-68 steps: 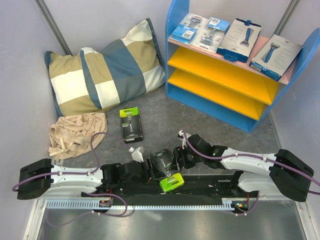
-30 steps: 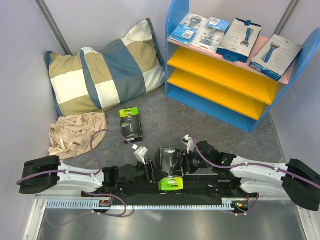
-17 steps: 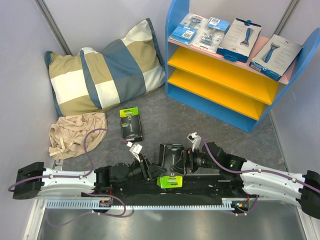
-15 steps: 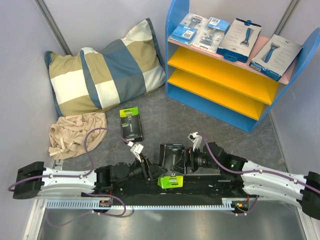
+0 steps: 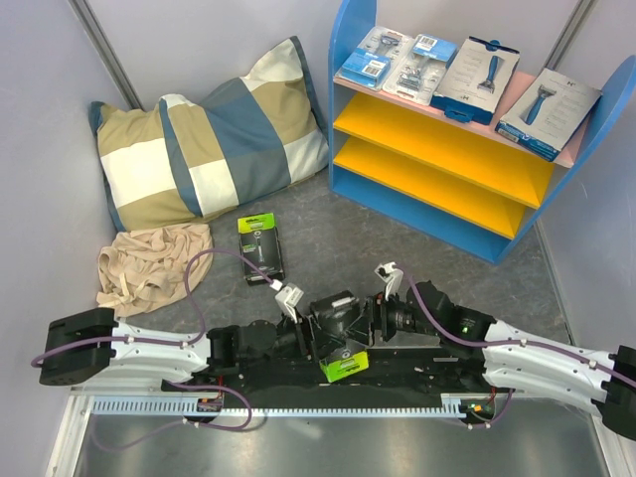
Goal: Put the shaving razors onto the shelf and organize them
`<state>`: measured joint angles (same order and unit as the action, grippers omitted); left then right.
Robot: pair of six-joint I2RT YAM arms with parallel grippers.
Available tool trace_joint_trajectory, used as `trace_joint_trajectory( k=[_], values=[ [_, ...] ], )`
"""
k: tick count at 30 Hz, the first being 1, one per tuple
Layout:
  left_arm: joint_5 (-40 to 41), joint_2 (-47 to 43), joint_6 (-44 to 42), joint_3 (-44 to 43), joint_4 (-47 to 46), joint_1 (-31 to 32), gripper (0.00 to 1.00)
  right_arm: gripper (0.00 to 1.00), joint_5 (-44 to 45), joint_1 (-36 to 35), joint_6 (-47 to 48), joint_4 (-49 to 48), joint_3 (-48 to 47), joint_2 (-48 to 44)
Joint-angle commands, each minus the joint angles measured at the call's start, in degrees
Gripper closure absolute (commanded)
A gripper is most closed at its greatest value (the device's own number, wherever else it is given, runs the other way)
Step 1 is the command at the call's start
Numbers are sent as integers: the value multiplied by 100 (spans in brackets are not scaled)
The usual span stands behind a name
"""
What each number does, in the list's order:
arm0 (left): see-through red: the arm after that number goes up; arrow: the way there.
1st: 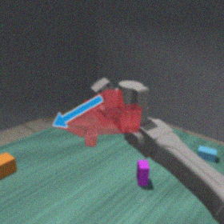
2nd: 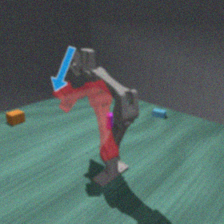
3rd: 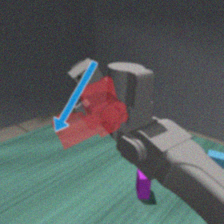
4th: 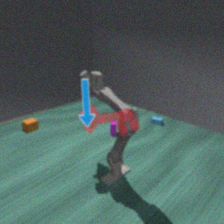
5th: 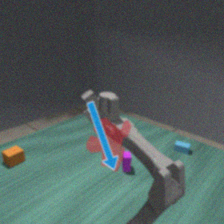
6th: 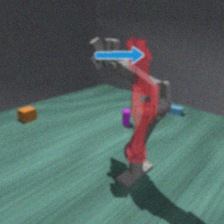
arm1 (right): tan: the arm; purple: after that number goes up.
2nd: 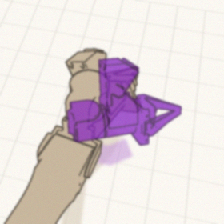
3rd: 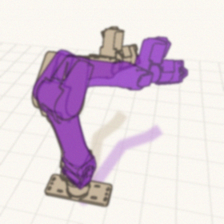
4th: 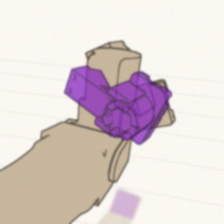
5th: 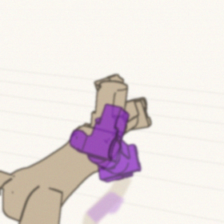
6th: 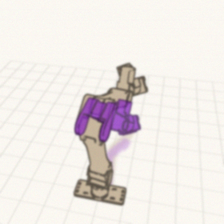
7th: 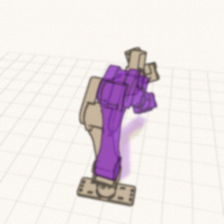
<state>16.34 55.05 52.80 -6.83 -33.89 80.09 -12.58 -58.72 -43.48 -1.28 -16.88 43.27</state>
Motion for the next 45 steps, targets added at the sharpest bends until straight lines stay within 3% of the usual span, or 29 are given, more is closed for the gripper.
trace_joint_trajectory(
  k=[1,3,5,6,7,10,13,17,20,25,31,33,39,43,45],
  values=[
    [387,129,-270,-354,-926,15,22,20,-420,-34,-11,-979,-307,-231],
    [431,269,-305,-407,-1022,15,22,21,-491,-34,-37,-1041,-263,-205],
    [432,340,-314,-407,-1137,15,29,22,-526,-43,-63,-1059,-245,-187],
    [406,401,-314,-398,-1207,6,36,21,-518,-34,-72,-1067,-219,-187],
    [388,410,-314,-389,-1295,6,53,22,-518,-34,-72,-1076,-219,-196],
    [388,270,-314,-337,-1261,-3,81,19,-316,-34,-2,-910,-228,-345],
    [449,-167,-357,-336,-963,-38,95,13,9,-34,199,-436,-333,-556],
    [441,-994,-586,-538,220,-239,98,6,326,-34,516,292,-578,-793],
    [-33,-1496,-832,-872,899,-739,98,3,589,-17,727,680,-790,-907],
    [-1859,-1655,-1218,-1538,1789,-2222,98,2,748,-26,1008,954,-1097,-943],
    [-4408,-286,-2343,-3066,2903,-3419,98,2,792,18,1360,998,-1405,-873],
    [-5476,327,-2684,-3376,2993,-3596,98,2,827,36,1587,1050,-1493,-785],
    [-7501,1104,-3082,-4168,2862,-3940,95,2,836,281,2089,1235,-1879,-398],
    [-7997,1044,-3039,-4222,2371,-3984,92,2,732,554,2230,1323,-2012,-240],
    [-8302,999,-2688,-4073,1616,-3993,91,2,590,686,2221,1244,-2003,-152]
  ],
)
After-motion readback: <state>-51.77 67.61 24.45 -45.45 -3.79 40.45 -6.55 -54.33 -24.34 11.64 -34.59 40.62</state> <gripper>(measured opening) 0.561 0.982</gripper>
